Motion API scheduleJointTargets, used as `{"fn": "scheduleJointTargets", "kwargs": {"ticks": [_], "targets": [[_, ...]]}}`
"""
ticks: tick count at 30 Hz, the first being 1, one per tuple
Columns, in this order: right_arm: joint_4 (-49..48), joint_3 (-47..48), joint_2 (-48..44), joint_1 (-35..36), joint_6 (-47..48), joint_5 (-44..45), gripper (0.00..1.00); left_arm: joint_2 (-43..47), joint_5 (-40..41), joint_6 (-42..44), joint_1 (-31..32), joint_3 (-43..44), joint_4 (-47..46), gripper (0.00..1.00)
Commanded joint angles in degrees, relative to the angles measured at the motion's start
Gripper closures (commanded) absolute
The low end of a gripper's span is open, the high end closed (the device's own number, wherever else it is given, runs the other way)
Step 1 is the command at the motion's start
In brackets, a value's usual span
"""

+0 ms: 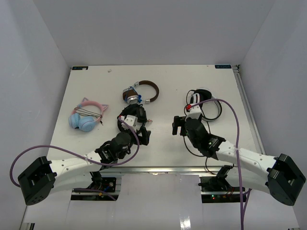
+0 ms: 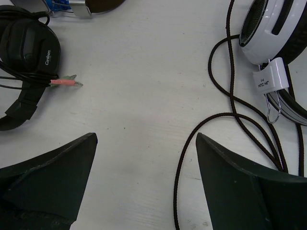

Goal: Wrap the headphones

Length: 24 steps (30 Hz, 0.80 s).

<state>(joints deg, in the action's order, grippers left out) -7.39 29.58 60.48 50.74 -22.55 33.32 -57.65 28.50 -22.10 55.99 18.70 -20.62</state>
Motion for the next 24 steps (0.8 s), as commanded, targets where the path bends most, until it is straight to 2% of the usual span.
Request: {"fn": "scheduleJointTargets", "kwargs": {"ticks": [1,8,11,12,14,16,17,18,20,24], "targets": [[-0.09,3.37,-0.71,0.15,-2.57,2.62,0.10,0.17,-0.99,0.12,0.09,1.60,-1.17,0.02],[5.97,5.98,0.24,-0.09,-2.15,10.66,0.08,-0.43,-1.51,-0.05,0.01,2.12,-0.14,0.02],[14.75,10.04,-0.64,-2.80,-4.31,12.51,0.02,0.27,-1.70,-0.05,0.01,1.51,-0.64,0.02],[16.69,11.87,-1.01,-3.93,-5.43,13.31,0.03,0.31,-1.75,-0.05,0.06,1.46,-0.65,0.02],[19.77,13.88,-2.62,-10.53,-7.64,12.70,0.06,0.34,-1.70,-0.21,0.09,1.51,-0.42,0.02],[20.56,14.27,-3.95,-17.55,-9.08,7.77,0.09,0.35,-1.61,-0.23,0.09,1.52,-0.30,0.02],[20.48,14.28,-3.97,-17.74,-9.12,7.65,0.09,0.43,-1.60,-0.23,0.09,1.52,-0.29,0.02],[20.55,14.46,-4.15,-23.11,-10.42,4.81,0.11,0.37,-1.54,-0.23,0.09,1.58,-0.23,0.02],[20.59,14.96,-2.71,-30.04,-12.33,2.02,0.16,0.47,-1.68,-0.33,0.09,1.69,-0.01,0.02],[20.77,16.03,3.38,-38.32,-14.99,-3.26,0.24,1.47,-2.64,-0.61,0.09,1.52,-0.06,0.02]]}}
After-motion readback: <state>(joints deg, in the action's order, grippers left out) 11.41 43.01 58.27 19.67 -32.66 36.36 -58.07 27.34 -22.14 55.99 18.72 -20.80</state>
